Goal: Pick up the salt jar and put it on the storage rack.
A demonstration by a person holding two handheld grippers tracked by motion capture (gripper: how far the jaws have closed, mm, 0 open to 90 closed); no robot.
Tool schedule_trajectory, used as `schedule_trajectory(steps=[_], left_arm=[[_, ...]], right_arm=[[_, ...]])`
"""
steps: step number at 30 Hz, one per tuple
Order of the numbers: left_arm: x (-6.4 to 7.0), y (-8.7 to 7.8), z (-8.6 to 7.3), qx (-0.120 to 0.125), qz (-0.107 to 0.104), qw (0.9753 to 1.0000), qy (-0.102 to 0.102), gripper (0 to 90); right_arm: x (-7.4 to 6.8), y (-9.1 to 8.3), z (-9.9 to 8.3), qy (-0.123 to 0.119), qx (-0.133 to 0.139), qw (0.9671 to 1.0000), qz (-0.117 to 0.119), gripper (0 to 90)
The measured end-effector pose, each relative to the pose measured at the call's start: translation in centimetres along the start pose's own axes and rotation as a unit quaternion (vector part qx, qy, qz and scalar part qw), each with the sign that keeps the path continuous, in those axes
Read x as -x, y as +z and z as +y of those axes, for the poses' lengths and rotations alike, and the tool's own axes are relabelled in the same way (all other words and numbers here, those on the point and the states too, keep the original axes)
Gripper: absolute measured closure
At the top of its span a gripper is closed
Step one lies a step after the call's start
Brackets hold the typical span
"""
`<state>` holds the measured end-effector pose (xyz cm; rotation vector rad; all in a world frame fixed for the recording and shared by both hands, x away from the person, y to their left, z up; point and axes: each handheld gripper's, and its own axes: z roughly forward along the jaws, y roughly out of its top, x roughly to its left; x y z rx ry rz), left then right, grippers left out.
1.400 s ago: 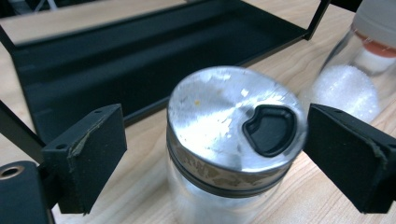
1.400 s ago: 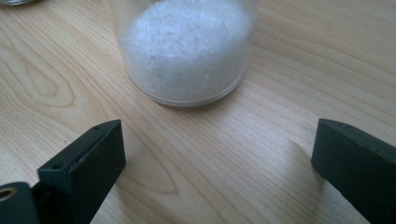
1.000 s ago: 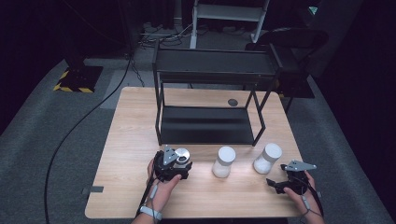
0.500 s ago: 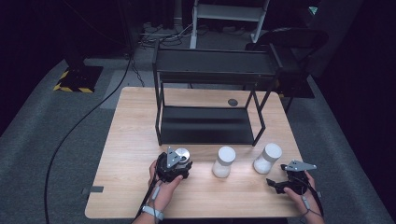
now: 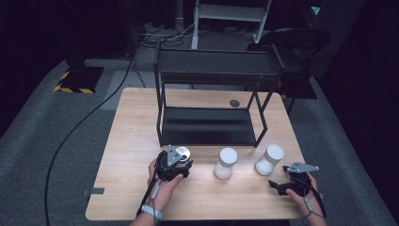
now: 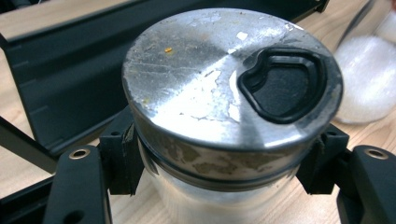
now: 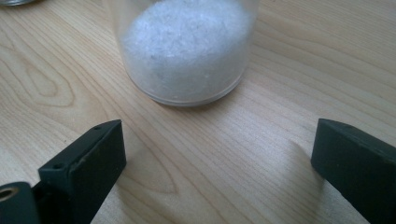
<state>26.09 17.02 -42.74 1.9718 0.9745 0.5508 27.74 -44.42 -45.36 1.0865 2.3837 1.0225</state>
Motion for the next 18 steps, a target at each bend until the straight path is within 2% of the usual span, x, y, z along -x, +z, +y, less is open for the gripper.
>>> schedule_trajectory(steps=[11,18], left_arm=[[-0.4,-0.7,2.4,0.011,0.0,0.9999,0.009,30.3],[-0.9,-0.6,4.2,0.011,-0.004,0.9998,0.015,30.3]], right_arm=[[0.0,0.0,0.0,-0.001,0.0,1.0,0.001,2.8],[0.1,0.0,0.0,-0.002,0.0,1.0,0.001,2.8]])
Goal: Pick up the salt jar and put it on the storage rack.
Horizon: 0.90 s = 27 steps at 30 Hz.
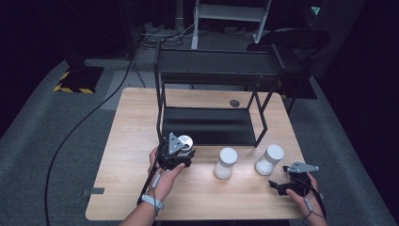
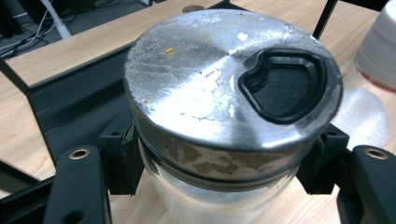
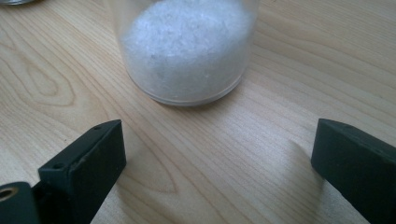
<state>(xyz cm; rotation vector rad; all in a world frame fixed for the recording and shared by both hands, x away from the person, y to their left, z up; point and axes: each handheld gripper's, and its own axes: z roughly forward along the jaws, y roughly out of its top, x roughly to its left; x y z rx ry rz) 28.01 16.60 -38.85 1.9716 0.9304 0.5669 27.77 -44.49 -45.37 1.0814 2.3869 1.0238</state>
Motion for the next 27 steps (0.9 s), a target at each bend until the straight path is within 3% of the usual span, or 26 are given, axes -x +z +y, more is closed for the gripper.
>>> schedule_trajectory(steps=[8,27], left_arm=[[-0.8,0.9,1.8,-0.002,-0.009,0.9999,-0.004,30.3],[-1.9,3.2,4.3,0.014,0.009,0.9999,0.003,30.3]], right_arm=[[0.0,0.0,0.0,0.0,0.0,1.0,0.0,2.7],[0.1,0.0,0.0,-0.001,0.0,1.0,0.001,2.7]])
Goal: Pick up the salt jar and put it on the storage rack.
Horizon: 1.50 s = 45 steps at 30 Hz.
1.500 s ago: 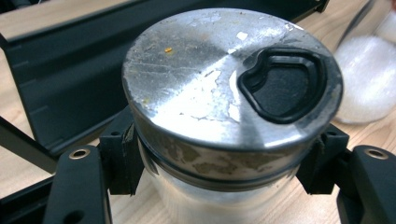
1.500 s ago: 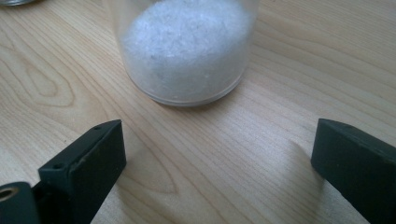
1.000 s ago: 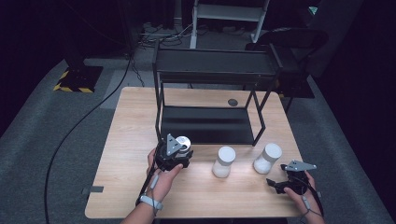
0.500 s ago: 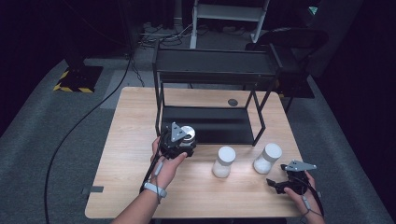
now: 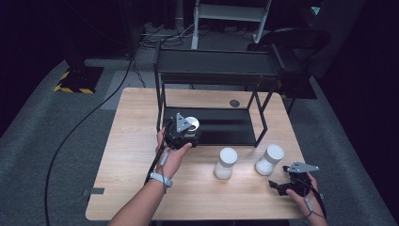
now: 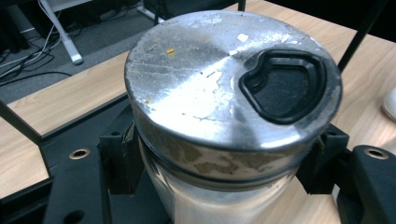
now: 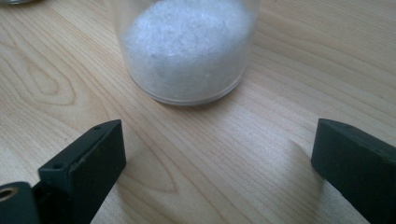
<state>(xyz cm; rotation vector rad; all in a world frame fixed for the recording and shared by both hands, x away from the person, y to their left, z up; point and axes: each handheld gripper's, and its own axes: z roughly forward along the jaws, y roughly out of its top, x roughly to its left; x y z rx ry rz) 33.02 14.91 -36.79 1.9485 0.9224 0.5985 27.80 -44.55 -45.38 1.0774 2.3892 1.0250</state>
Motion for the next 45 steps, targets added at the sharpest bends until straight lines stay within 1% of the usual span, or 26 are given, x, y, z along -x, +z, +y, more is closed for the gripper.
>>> schedule_trajectory(steps=[3,8,12,13,16,17,23,26,29,31,36,39,45], left_arm=[[-0.2,0.6,0.2,-0.001,0.003,1.0,-0.003,30.3],[-0.4,1.6,0.3,-0.001,0.01,1.0,-0.001,30.3],[-0.8,2.5,0.4,-0.006,0.007,1.0,-0.004,30.3],[-0.8,2.7,0.4,-0.008,0.007,0.9999,0.0,30.3],[-0.9,3.4,0.5,-0.009,0.01,0.9999,0.001,30.3],[-1.0,3.6,0.5,-0.008,0.01,0.9999,-0.003,30.3],[-1.3,4.8,-0.1,-0.001,0.013,0.9999,-0.007,30.3],[-1.5,5.4,-0.2,-0.004,0.016,0.9998,-0.007,30.3],[-1.7,6.0,-0.4,-0.003,0.016,0.9998,-0.013,30.3],[-1.9,6.3,-0.5,-0.007,0.017,0.9997,-0.014,30.3],[-2.2,7.0,-0.9,-0.006,0.018,0.9996,-0.02,30.3],[-2.3,7.3,-1.0,-0.013,0.02,0.9995,-0.023,30.3],[-2.6,8.0,-1.6,-0.016,0.016,0.9993,-0.028,30.3]], right_arm=[[0.0,0.0,0.0,0.0,0.0,1.0,0.0,2.7],[0.0,0.0,0.0,0.0,0.0,1.0,0.0,2.7],[0.0,0.0,0.0,0.0,0.0,1.0,0.0,2.7],[0.0,0.0,0.0,0.0,0.0,1.0,0.0,2.7],[0.0,0.0,0.0,-0.001,0.0,1.0,0.0,2.7],[0.0,0.0,0.0,-0.001,0.0,1.0,0.0,2.7],[0.0,0.0,0.0,-0.002,0.0,1.0,0.001,2.7],[0.0,0.0,0.0,-0.002,0.0,1.0,0.001,2.7],[0.0,0.0,0.0,-0.002,0.0,1.0,0.002,2.7],[0.0,0.0,0.0,-0.002,0.0,1.0,0.002,2.7],[0.0,0.0,0.0,-0.002,0.0,1.0,0.002,2.7],[0.0,0.0,0.0,-0.002,0.0,1.0,0.002,2.7],[0.0,-0.1,0.0,-0.002,0.0,1.0,0.002,2.8]])
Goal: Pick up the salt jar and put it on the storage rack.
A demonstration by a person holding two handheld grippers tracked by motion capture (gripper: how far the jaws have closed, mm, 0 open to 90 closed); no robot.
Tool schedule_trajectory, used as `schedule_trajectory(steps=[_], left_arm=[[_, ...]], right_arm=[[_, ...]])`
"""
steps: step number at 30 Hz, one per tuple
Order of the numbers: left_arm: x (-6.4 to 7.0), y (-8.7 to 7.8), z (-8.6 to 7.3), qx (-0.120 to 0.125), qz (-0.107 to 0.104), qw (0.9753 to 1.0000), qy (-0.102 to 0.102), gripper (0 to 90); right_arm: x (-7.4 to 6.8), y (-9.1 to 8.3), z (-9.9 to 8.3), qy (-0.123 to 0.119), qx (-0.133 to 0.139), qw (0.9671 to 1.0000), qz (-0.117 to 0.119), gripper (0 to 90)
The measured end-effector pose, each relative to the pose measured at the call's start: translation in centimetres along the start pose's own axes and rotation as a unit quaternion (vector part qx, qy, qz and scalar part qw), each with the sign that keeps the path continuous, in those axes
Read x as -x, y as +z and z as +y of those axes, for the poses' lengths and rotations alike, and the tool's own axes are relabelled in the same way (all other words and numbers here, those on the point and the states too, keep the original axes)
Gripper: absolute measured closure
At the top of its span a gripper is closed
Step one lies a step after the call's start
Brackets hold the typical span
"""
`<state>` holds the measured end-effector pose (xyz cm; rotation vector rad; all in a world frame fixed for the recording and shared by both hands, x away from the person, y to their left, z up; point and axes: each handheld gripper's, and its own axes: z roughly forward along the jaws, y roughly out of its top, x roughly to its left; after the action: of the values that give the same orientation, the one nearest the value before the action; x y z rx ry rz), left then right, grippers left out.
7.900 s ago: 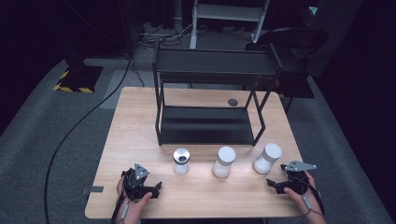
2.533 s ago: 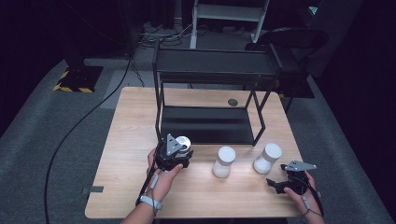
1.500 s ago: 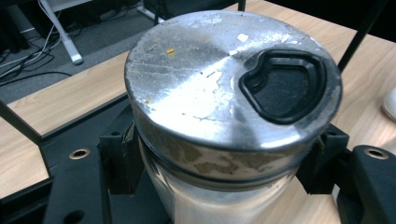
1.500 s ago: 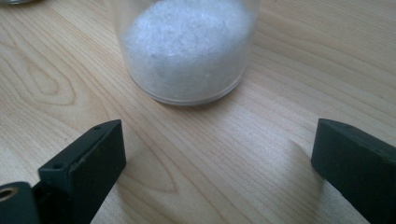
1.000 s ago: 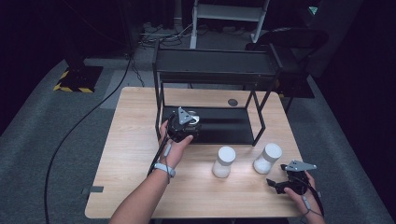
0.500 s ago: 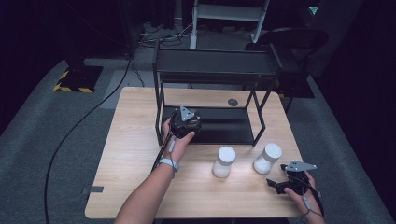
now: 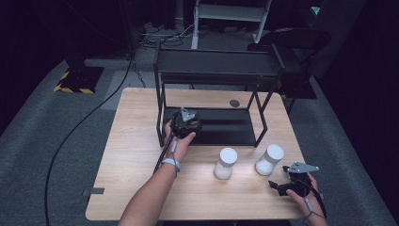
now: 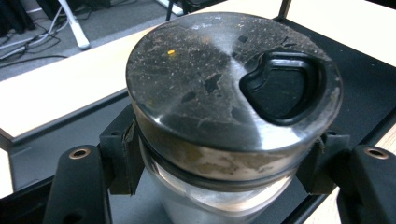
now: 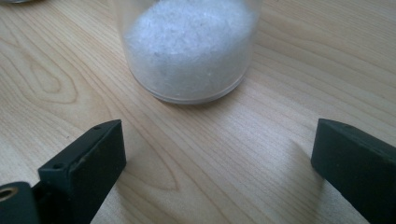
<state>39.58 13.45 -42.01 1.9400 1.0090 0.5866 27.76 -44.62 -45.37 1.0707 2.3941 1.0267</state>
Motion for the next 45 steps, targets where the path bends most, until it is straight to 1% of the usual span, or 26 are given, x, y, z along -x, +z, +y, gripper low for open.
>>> schedule_trajectory(steps=[5,10,13,15,16,17,19,20,22,26,30,33,35,39,45], left_arm=[[-0.1,0.5,-0.4,-0.007,0.004,0.9999,-0.011,30.2],[0.0,0.9,-0.5,-0.018,0.009,0.9998,-0.006,30.2],[-0.4,0.9,-0.8,-0.015,0.007,0.9997,-0.02,30.1],[-0.5,0.9,-0.7,-0.016,0.006,0.9996,-0.023,30.0],[-0.4,0.9,-0.7,-0.016,0.008,0.9997,-0.02,29.8],[-0.3,0.9,-0.7,-0.015,0.011,0.9997,-0.015,28.7],[-0.3,0.7,-0.4,-0.015,0.012,0.9997,-0.017,20.6],[-0.3,0.5,-0.3,-0.012,0.01,0.9997,-0.02,18.1],[-0.3,0.2,-0.2,-0.005,0.008,0.9997,-0.023,15.8],[0.0,-0.7,0.1,0.005,0.008,0.9998,-0.016,12.2],[0.2,-1.7,0.3,0.014,0.008,0.9997,-0.021,10.5],[0.2,-2.6,0.5,0.018,0.004,0.9995,-0.026,9.1],[0.3,-3.2,0.5,0.025,0.002,0.9993,-0.029,8.6],[0.5,-4.7,0.7,0.033,-0.002,0.9992,-0.023,8.3],[0.8,-7.3,0.6,0.046,0.0,0.9987,-0.019,8.2]], right_arm=[[0.0,0.0,0.0,-0.001,0.0,1.0,0.001,2.7],[0.0,0.0,0.0,-0.001,-0.001,1.0,0.001,2.7],[0.0,-0.1,0.0,-0.001,-0.001,1.0,0.001,2.8],[0.0,-0.1,0.0,-0.001,0.0,1.0,0.001,2.8],[0.0,-0.1,0.0,-0.001,0.0,1.0,0.001,2.7],[0.0,-0.1,0.0,-0.001,-0.001,1.0,0.001,2.8],[0.0,-0.1,0.0,-0.001,-0.001,1.0,0.001,2.8],[0.0,-0.1,0.0,-0.001,0.0,1.0,0.001,2.7],[0.0,-0.1,0.0,-0.001,-0.001,1.0,0.001,2.8],[0.0,-0.1,0.0,-0.001,-0.001,1.0,0.001,2.8],[0.0,-0.1,0.0,-0.001,-0.001,1.0,0.001,2.7],[0.0,-0.1,0.0,-0.001,-0.001,1.0,0.001,2.7],[0.0,-0.1,0.0,-0.001,0.0,1.0,0.001,2.7],[0.0,-0.1,0.0,-0.002,-0.001,1.0,0.002,2.7],[0.1,-0.1,-0.1,-0.005,0.0,1.0,0.004,2.7]])
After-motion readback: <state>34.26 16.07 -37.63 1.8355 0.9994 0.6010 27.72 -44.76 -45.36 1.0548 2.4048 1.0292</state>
